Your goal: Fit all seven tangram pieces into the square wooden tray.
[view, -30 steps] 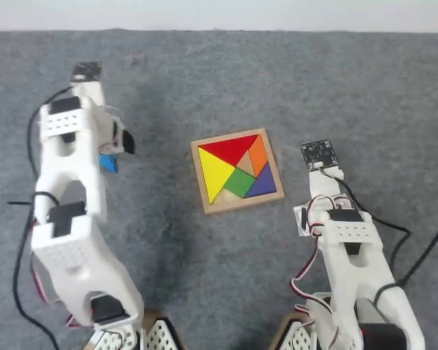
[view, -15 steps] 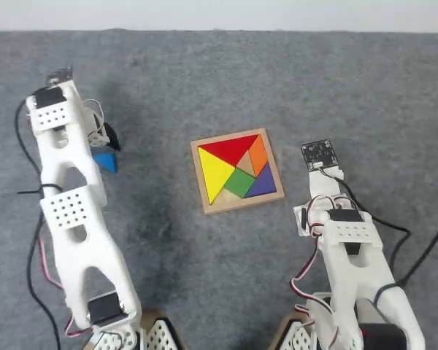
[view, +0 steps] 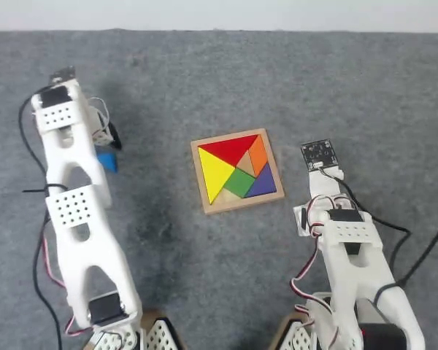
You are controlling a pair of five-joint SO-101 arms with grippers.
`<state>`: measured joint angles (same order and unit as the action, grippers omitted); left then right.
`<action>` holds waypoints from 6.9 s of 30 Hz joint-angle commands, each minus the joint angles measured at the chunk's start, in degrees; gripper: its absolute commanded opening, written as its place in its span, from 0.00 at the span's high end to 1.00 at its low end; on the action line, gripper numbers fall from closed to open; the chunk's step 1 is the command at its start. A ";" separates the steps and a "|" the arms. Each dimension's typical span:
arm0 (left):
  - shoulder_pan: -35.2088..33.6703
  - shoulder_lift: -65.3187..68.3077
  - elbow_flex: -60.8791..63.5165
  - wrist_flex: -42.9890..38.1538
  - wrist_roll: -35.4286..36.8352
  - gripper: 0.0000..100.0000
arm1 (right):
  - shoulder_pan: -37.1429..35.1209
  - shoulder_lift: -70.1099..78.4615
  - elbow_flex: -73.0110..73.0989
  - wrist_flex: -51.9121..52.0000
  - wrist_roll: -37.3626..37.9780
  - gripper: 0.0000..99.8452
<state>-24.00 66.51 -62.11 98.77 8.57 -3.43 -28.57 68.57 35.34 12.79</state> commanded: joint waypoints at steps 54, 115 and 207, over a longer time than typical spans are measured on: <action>4.75 -54.95 78.20 -26.11 -89.67 0.74 | -1.36 -2.42 1.05 -3.74 0.88 0.73; 4.92 -54.86 89.36 -36.66 -94.07 0.85 | -1.36 -2.42 1.05 -3.74 0.88 0.73; 40.62 -51.69 70.81 -26.46 -48.09 0.78 | -1.36 -2.42 1.05 -3.74 0.97 0.73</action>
<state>17.49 18.77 11.21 72.92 -39.69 -4.31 -29.27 70.24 32.44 13.23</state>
